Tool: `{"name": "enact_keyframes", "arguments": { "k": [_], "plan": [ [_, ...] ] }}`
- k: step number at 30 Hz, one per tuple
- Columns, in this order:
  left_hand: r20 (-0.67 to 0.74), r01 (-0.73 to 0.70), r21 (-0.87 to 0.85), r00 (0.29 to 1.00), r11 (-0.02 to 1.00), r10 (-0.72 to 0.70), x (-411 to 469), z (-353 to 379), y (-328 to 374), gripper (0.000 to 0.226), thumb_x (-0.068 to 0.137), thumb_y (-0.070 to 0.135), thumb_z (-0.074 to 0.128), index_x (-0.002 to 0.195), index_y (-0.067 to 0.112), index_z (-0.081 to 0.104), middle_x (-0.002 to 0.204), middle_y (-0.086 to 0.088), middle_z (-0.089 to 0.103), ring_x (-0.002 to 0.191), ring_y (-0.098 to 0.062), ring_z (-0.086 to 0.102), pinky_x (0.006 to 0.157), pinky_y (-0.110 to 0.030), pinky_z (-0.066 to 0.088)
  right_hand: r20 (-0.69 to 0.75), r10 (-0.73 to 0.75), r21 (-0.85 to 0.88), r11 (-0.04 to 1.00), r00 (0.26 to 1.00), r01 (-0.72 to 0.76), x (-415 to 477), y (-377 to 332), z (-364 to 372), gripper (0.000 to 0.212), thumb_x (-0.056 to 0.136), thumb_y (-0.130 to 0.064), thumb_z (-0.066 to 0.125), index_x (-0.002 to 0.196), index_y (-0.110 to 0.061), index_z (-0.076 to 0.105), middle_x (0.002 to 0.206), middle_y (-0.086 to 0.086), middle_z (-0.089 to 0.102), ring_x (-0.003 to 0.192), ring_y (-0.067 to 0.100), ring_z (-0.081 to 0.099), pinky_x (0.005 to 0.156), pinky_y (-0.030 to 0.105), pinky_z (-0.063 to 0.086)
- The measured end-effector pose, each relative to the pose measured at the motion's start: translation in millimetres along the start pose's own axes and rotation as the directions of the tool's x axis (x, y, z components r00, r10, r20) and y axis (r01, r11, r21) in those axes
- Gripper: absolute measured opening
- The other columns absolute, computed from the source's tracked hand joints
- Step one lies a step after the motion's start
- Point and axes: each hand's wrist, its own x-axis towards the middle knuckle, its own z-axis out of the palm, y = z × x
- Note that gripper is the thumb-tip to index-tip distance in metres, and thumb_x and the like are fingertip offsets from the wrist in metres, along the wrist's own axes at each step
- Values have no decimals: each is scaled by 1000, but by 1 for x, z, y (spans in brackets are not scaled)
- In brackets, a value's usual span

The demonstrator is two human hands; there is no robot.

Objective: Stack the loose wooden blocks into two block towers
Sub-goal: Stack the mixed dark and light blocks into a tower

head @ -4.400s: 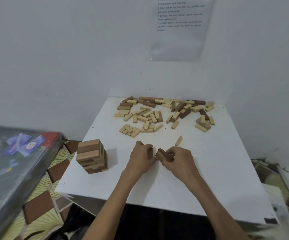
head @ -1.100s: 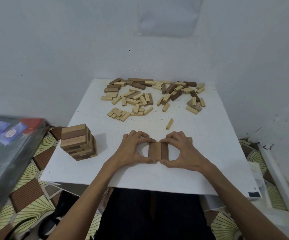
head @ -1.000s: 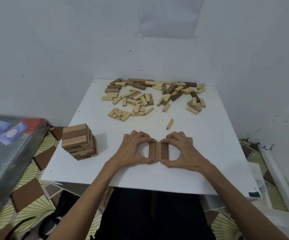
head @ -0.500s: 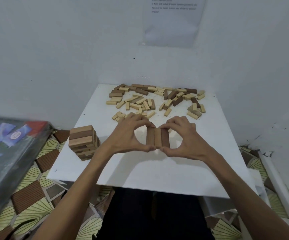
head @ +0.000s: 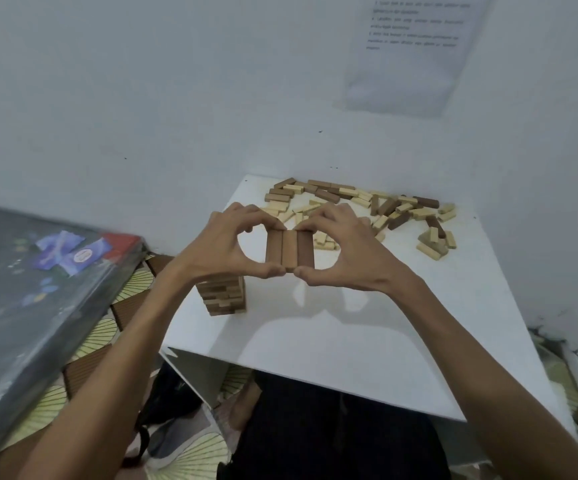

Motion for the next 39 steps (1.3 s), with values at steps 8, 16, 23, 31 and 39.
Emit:
{"name": "enact_keyframes", "arguments": {
  "k": [8, 16, 23, 31, 39],
  "plan": [
    [4, 113, 21, 994, 993, -113, -27, -44, -49, 64, 62, 76, 71, 118, 45, 64, 116, 23, 60, 99, -7, 48, 99, -46, 39, 55, -23, 35, 999, 998, 21, 53, -33, 44, 69, 68, -73, 63, 126, -36, 61, 114, -16, 48, 116, 4, 37, 104, 50, 37],
    [19, 194, 18, 981, 981, -195, -46, -54, -76, 68, 62, 73, 72, 122, 40, 65, 116, 24, 59, 102, -9, 50, 101, -49, 41, 156, -39, 20, 999, 987, 36, 76, -45, 66, 71, 69, -74, 61, 130, -37, 59, 116, -14, 49, 117, 8, 39, 96, 39, 33],
    [20, 209, -16, 978, 978, -208, -56, -42, -82, 68, 63, 72, 71, 121, 38, 63, 115, 23, 57, 101, -9, 50, 98, -46, 42, 178, -43, 4, 999, 983, 43, 73, -41, 79, 66, 73, -66, 67, 131, -37, 57, 116, -14, 47, 113, 6, 38, 94, 37, 28],
    [35, 240, -61, 971, 969, -238, -64, -36, -86, 70, 61, 70, 70, 120, 33, 63, 116, 12, 58, 103, -14, 50, 100, -50, 42, 199, -39, -3, 999, 979, 40, 72, -43, 90, 66, 72, -67, 66, 131, -37, 56, 117, -14, 45, 114, 6, 37, 99, 42, 32],
    [34, 244, -72, 970, 967, -242, -65, -33, -89, 67, 63, 69, 70, 120, 35, 62, 116, 14, 58, 103, -12, 50, 100, -51, 42, 190, -45, 10, 999, 981, 44, 71, -41, 93, 64, 74, -64, 69, 130, -37, 56, 118, -13, 45, 113, 7, 37, 100, 45, 34]
  ]
}}
